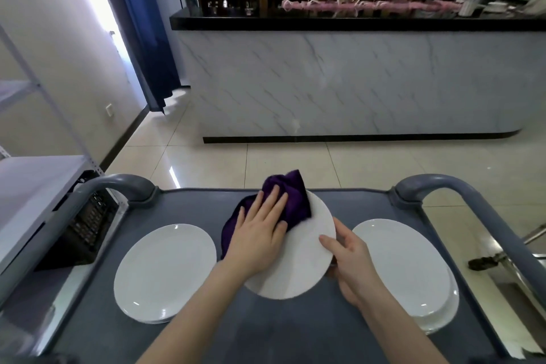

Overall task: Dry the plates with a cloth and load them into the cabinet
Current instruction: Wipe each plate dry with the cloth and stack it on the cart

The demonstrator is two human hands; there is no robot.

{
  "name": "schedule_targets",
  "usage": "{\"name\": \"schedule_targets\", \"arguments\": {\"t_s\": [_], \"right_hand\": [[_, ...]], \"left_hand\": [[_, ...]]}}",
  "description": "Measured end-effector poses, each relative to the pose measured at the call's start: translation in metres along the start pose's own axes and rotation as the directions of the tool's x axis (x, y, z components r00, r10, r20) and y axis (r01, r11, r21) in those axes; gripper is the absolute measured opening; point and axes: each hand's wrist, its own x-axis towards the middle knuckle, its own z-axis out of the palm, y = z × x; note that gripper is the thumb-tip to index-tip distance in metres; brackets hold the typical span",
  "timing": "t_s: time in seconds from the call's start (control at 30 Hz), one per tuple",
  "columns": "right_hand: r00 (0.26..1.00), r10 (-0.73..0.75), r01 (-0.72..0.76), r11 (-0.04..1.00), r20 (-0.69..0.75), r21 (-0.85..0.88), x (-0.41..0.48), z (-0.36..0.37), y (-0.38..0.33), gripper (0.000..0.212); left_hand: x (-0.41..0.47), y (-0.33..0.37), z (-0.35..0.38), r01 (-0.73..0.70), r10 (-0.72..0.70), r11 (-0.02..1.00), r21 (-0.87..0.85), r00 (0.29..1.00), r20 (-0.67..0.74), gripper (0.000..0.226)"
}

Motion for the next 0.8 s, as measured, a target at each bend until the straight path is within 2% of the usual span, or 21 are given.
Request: {"name": "schedule_targets", "arguments": {"t_s": [0.13, 0.27, 0.33, 0.47, 0.63, 0.73, 0.8], "right_hand": [[0.998, -0.046, 0.048, 0.998, -0.042, 0.039, 0.004, -0.005, -0.011, 0.041], [0.987, -0.093, 0.104, 0.991, -0.128, 0.080, 0.010, -0.003, -0.017, 0.040], [0.981, -0.102, 0.121, 0.987, -0.167, 0.104, 0.013, -0.001, -0.019, 0.039], [0.982, -0.097, 0.116, 0.987, -0.164, 0.112, 0.015, 0.004, -0.017, 0.038], [0.994, -0.061, 0.067, 0.996, -0.090, 0.058, 0.009, 0.013, -0.013, 0.034], [0.996, -0.060, 0.063, 0.997, -0.063, 0.044, 0.008, 0.010, -0.016, 0.035], [0.997, -0.077, 0.077, 0.997, -0.022, 0.015, 0.005, 0.007, -0.017, 0.040]], "left_hand": [[0.001, -0.013, -0.009, 0.036, -0.056, 0.987, -0.158, 0.990, -0.127, 0.056], [-0.021, -0.013, 0.001, 0.120, -0.208, 0.915, -0.385, 0.958, -0.197, 0.054], [-0.038, -0.005, 0.009, 0.086, -0.188, 0.903, -0.421, 0.960, -0.209, 0.053], [-0.064, 0.020, 0.019, -0.061, -0.010, 0.937, -0.343, 0.979, -0.204, 0.050], [-0.053, 0.039, 0.012, -0.114, 0.111, 0.993, -0.031, 0.990, -0.092, 0.054], [-0.035, 0.031, 0.005, -0.174, 0.174, 0.985, 0.005, 0.985, -0.017, 0.057], [-0.025, 0.023, 0.004, -0.194, 0.194, 0.981, 0.033, 0.981, -0.019, 0.061]]}}
